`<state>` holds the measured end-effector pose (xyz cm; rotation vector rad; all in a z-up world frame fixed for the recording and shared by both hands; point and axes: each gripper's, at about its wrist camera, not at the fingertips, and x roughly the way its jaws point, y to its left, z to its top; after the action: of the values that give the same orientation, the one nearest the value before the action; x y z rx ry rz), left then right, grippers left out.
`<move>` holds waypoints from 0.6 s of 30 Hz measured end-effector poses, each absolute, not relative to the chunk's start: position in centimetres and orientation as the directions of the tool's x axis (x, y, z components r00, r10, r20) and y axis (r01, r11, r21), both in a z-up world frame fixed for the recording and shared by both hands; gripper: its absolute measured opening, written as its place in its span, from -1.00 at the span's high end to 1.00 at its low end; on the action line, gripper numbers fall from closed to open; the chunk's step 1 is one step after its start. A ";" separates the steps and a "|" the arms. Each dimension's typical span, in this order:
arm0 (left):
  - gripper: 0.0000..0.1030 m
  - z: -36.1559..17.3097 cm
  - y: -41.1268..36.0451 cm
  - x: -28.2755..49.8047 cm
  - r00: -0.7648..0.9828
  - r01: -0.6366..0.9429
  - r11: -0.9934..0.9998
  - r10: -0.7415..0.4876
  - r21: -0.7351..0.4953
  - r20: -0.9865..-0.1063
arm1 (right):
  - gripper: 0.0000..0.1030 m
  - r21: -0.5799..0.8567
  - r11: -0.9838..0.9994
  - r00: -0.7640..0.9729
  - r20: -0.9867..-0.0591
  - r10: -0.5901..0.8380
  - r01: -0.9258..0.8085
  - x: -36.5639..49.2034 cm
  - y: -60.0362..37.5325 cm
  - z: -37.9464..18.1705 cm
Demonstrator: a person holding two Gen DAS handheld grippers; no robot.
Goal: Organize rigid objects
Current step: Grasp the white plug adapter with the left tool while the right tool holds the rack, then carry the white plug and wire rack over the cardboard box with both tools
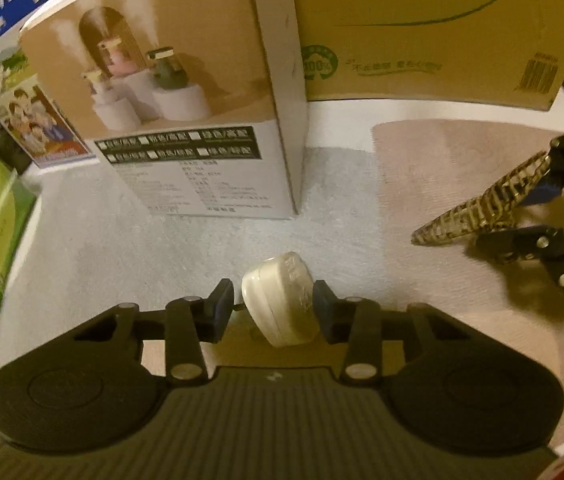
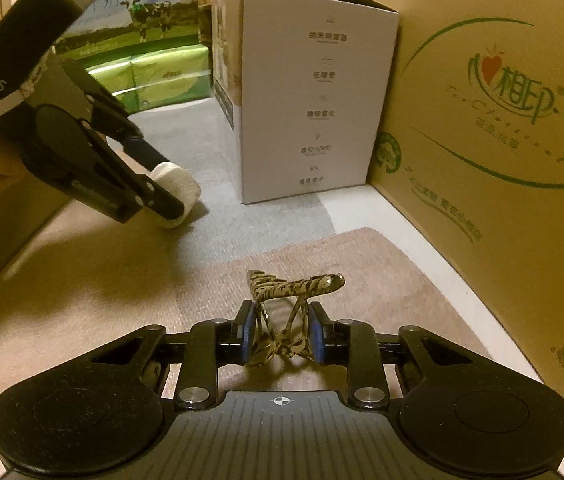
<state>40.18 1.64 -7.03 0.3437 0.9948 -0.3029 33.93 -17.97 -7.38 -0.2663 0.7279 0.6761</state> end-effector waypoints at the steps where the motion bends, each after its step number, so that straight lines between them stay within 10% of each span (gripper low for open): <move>1: 0.24 -6.9 1.5 39.7 0.509 0.401 0.905 -0.093 0.140 -0.856 | 0.46 0.005 0.762 0.550 -0.688 0.473 -0.648 33.7 -18.0 -7.3; 18: 0.25 -3.4 -1.4 27.6 0.522 0.365 0.930 -0.174 0.034 -0.835 | 0.46 0.035 0.831 0.580 -0.699 0.417 -0.555 24.9 -19.9 -3.8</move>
<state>27.57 -1.43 -3.41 0.2153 0.9702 -0.3259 24.90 -19.91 -3.76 -0.1958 0.7623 0.5721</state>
